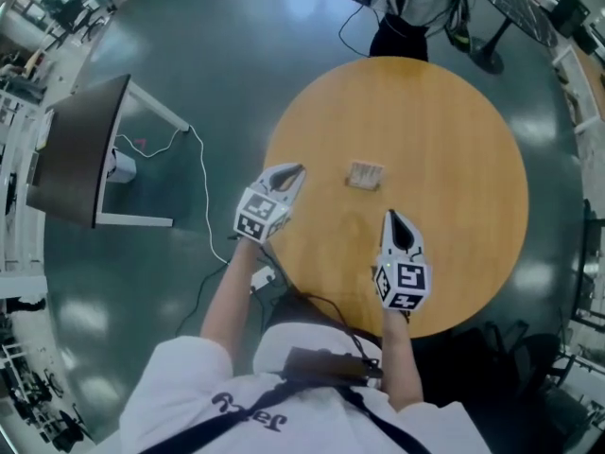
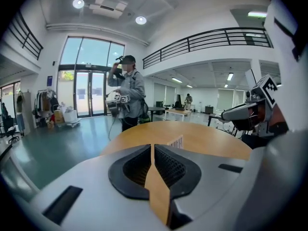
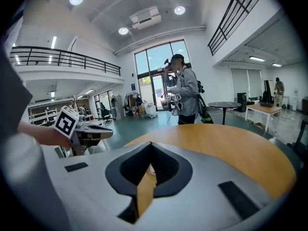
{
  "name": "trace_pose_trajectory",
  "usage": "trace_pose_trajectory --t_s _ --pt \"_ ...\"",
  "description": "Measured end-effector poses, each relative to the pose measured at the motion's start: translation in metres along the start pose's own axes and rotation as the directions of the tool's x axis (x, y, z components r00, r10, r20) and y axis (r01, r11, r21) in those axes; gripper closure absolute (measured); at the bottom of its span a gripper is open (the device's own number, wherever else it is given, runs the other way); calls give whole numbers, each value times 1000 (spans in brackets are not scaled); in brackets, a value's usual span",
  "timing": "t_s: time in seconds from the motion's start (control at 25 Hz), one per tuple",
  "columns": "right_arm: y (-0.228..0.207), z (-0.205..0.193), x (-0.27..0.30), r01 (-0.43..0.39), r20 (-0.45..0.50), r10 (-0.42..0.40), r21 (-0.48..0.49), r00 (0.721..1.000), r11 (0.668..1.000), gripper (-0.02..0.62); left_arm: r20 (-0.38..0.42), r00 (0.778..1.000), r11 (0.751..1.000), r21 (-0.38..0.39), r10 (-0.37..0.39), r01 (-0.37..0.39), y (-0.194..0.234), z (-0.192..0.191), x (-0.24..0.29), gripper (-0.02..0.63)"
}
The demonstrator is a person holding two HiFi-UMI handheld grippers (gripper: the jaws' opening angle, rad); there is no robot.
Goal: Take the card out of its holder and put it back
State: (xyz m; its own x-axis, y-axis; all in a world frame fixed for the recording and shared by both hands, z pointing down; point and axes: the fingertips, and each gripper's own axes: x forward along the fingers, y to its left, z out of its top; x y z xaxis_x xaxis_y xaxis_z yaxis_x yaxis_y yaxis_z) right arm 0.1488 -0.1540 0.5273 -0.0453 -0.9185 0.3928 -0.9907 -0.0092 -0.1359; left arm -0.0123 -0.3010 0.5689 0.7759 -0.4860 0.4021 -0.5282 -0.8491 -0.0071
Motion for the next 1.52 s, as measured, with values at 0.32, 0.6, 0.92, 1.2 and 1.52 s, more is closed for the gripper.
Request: trace_pose_trajectory --t_s 0.32,0.6,0.92,1.2,1.52 --pt "-2 -11 14 -4 -40 4 7 999 1000 577 -20 984 983 28 -178 179 3 -2 35 546" --pt "-22 -27 21 23 -91 -21 22 996 999 577 -63 917 916 61 -393 397 -36 -6 75 394" --pt "-36 -40 28 69 -132 -65 28 989 997 577 -84 826 824 71 -557 562 -71 -19 119 348" --pt "-41 -54 29 91 -171 -83 34 982 995 577 -67 732 731 48 -678 681 -99 -22 146 348" --pt "-31 -72 23 95 -189 -85 47 978 994 577 -17 631 630 26 -776 776 -128 -25 148 358"
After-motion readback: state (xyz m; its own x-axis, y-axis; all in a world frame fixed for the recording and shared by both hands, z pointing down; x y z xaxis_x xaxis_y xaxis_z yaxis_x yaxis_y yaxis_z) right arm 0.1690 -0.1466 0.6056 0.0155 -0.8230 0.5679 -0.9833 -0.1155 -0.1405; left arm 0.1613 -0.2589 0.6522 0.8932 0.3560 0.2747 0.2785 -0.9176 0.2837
